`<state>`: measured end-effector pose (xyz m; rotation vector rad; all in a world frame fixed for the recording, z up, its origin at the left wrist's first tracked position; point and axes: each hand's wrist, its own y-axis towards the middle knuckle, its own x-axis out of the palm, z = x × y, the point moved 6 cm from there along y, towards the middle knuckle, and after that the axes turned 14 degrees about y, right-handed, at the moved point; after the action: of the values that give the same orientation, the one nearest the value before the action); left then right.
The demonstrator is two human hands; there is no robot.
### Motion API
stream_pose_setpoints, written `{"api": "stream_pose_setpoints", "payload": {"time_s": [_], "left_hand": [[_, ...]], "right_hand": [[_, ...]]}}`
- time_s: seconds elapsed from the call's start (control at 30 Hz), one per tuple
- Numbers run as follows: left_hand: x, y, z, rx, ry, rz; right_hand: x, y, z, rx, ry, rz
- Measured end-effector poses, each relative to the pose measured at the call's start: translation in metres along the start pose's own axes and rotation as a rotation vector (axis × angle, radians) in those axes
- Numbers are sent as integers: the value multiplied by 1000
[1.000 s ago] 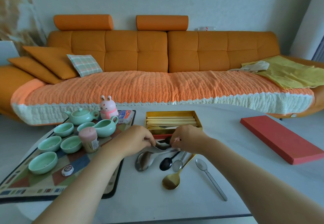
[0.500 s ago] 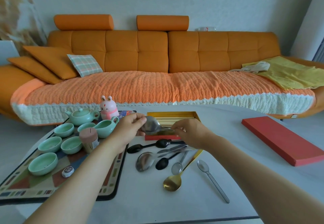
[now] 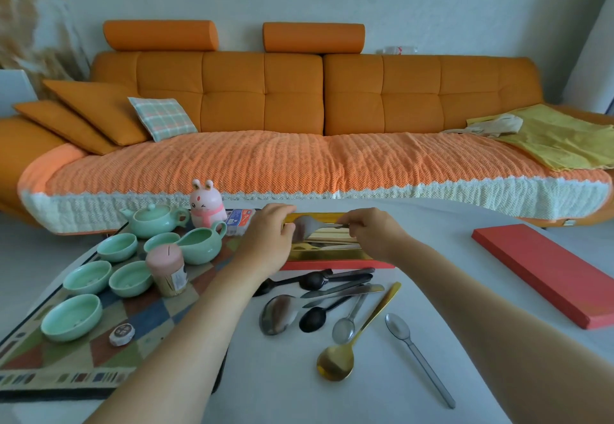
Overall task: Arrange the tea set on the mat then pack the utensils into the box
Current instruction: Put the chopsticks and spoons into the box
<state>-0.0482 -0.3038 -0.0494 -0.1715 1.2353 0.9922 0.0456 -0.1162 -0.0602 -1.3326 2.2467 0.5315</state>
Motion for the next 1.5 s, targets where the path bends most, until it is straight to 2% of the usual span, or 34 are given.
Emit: {"api": "stream_pose_setpoints", "payload": {"time_s": [0.17, 0.37, 0.57, 0.77, 0.83, 0.93, 1.0, 1.1, 1.27, 1.4, 1.5], "left_hand": [[24, 0, 8, 188, 219, -142], [36, 0, 4, 212, 430, -245], [38, 1, 4, 207, 450, -289], [32, -4, 9, 195, 385, -284], [25, -8, 10, 189, 320, -253], [10, -13, 13, 198, 286, -161], [-1, -18, 14, 210, 288, -124], [-11, -31, 14, 185, 251, -210], [-15, -49, 12, 238, 308, -323], [-16, -64, 4, 142, 223, -546], [-15, -70, 5, 125, 205, -606]], "right_hand": [[12, 17, 3, 21, -70, -45], [27, 28, 4, 20, -187, -203], [24, 10, -5, -62, -175, -167], [35, -11, -9, -95, -352, -298], [30, -16, -13, -157, -353, -253], [20, -25, -31, -400, -360, -105], [18, -34, -43, -466, -324, -76], [25, -47, -50, -423, -316, -179], [45, -68, -48, -335, -383, -430], [53, -72, -42, -257, -353, -506], [53, -71, -40, -196, -330, -516]]}}
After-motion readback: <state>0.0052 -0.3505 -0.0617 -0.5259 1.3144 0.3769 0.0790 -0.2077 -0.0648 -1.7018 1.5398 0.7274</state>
